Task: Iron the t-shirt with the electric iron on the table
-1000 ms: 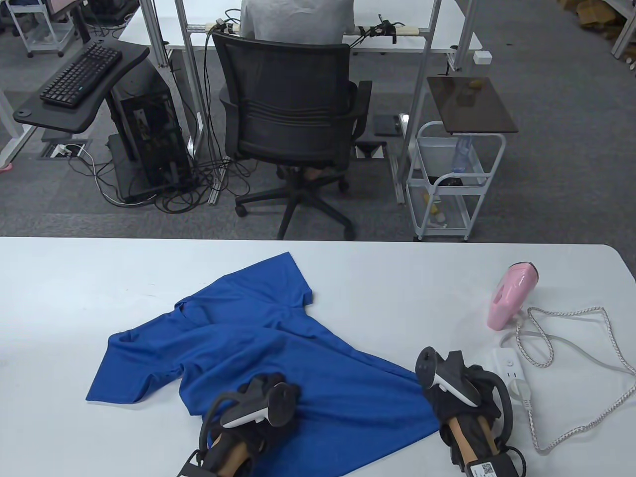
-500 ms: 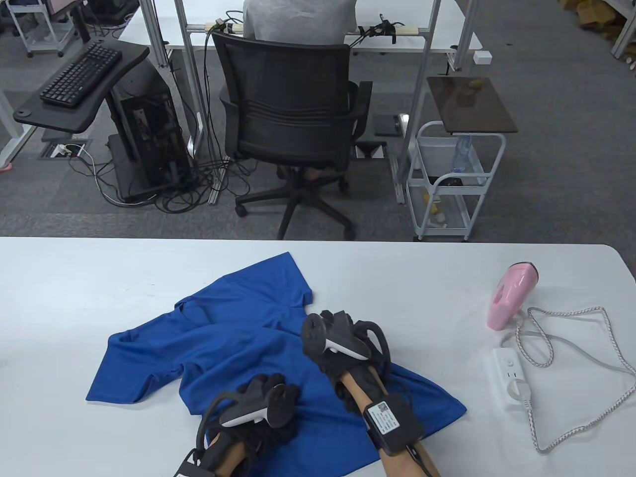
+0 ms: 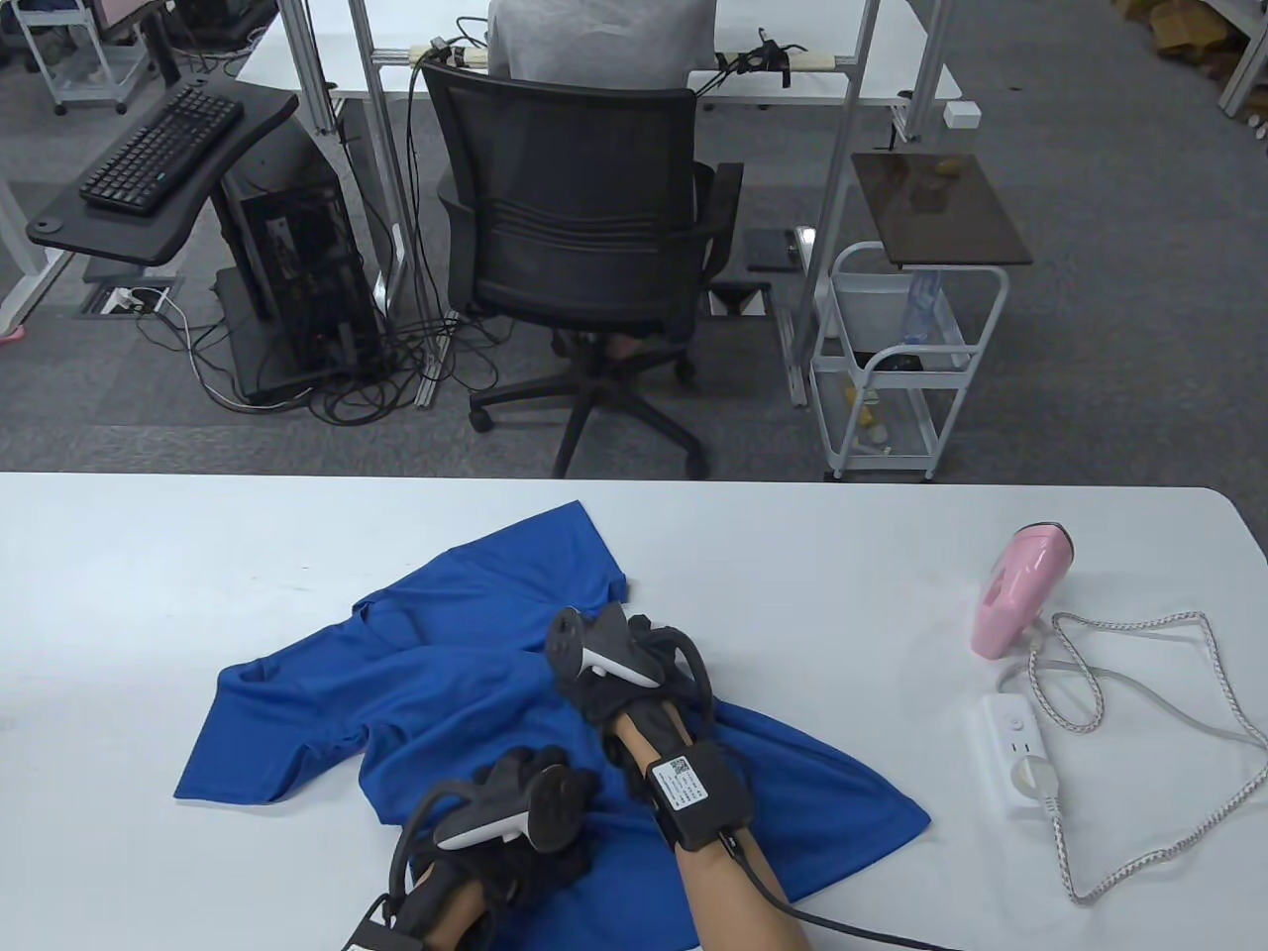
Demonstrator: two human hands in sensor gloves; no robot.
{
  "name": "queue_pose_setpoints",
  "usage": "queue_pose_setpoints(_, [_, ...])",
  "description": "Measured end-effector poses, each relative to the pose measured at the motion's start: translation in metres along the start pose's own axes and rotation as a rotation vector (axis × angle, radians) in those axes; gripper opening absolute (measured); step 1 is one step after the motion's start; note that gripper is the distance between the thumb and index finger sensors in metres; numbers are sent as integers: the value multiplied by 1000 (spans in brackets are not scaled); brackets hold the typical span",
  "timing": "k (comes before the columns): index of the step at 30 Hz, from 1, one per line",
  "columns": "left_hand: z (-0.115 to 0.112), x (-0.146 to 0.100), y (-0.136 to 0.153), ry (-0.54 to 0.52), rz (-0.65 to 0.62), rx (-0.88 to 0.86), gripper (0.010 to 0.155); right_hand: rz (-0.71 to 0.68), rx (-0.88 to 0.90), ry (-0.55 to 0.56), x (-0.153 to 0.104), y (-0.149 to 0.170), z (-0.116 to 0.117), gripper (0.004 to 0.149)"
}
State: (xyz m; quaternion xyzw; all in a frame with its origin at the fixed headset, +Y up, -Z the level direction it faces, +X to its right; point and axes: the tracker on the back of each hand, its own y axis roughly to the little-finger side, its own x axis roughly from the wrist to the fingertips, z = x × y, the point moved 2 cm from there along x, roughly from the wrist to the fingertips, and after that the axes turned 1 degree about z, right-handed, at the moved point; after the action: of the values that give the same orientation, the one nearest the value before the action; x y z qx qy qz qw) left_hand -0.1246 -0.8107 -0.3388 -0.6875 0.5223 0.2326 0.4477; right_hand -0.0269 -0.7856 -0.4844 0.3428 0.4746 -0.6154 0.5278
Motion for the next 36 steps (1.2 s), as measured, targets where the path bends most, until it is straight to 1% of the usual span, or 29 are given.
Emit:
queue_pose_setpoints(2, [0, 0, 0, 2, -5, -3, 80, 41, -17, -4, -1, 11, 0, 63])
queue_pose_setpoints(5, [1, 1, -1, -3, -25, 0, 79, 129, -16, -29, -2, 37, 1, 65])
queue_pose_setpoints(9, [3, 2, -5, -27, -57, 17, 78, 224, 54, -62, -5, 78, 4, 68])
queue_pose_setpoints(13, [8, 2, -13, -57, -70, 63, 77, 332, 101, -93, -12, 120, 6, 68])
queue_pose_setpoints(16, [10, 2, -20, -76, -69, 101, 76, 405, 112, -96, -19, 152, 9, 69])
queue_pose_setpoints(19, [12, 3, -24, -83, -66, 119, 75, 475, 109, -105, -24, 178, 11, 70])
queue_pose_setpoints(21, [13, 3, -26, -91, -61, 135, 75, 548, 123, -136, -29, 197, 15, 71])
queue_pose_setpoints(23, [14, 4, -26, -93, -51, 136, 75, 613, 126, -151, -33, 212, 16, 71])
queue_pose_setpoints(25, [15, 5, -25, -97, -40, 133, 75, 645, 136, -160, -36, 223, 17, 71])
queue_pose_setpoints(27, [14, 5, -24, -88, -39, 120, 75, 635, 159, -150, -40, 229, 18, 71])
queue_pose_setpoints(30, [11, 4, -26, -39, -53, 88, 78, 560, 206, -99, -49, 229, 17, 71])
queue_pose_setpoints(34, [8, -5, -40, 11, -95, 165, 87, 446, 178, -42, -73, 223, 12, 70])
queue_pose_setpoints(36, [10, -10, -48, 31, -122, 181, 87, 405, 138, -14, -89, 220, 11, 69])
